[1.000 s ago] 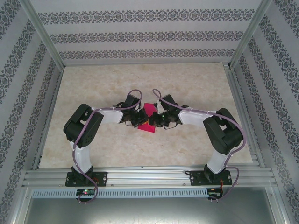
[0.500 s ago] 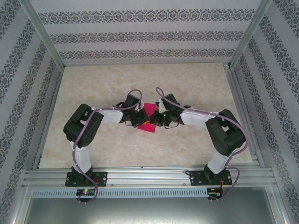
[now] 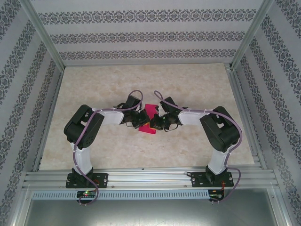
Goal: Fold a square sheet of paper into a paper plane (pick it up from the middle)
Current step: Fold the triangle a second time at the center of the table.
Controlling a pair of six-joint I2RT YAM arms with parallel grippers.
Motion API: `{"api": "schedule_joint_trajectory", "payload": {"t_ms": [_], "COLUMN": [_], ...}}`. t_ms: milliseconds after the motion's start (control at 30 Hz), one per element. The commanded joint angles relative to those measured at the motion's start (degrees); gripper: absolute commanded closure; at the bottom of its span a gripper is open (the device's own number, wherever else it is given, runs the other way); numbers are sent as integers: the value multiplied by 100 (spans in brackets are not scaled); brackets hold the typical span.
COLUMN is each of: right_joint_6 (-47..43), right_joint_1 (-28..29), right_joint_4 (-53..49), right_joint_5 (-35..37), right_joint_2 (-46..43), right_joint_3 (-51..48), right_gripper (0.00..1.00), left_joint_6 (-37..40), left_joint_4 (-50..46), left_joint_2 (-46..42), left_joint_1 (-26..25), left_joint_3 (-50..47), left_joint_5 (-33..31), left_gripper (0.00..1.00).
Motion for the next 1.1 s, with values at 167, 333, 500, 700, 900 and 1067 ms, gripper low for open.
{"api": "schedule_joint_trajectory", "payload": {"t_ms": [167,333,500,700,900,1067], "right_joint_6": [103,153,51,-40,-158,-269], "right_joint_1": [45,36,17,14,5,46], "right_joint_4": [103,186,-28,-162,-391,-760], "right_joint_5": [-136,-265,-169,-124,50,305], "right_joint_2": [147,182,173,120,-2,-206], "right_joint_3": [-119,-203,-236,-340,-433,-543], "right_gripper": [91,91,90,89,88,88], "left_joint_6": [129,98,65,2,-22,-18], "left_joint_4": [-490,-454,-466,-389,-379,-410], "left_joint_2": [168,183,171,173,174,186], "left_joint_1": [27,23,27,27,29,36], "left_joint_3": [-27,-49,-73,-147,-194,-207], "left_joint_5": [-144,-137,-179,-222,-275,-319], "left_gripper": [100,100,100,100,100,100]}}
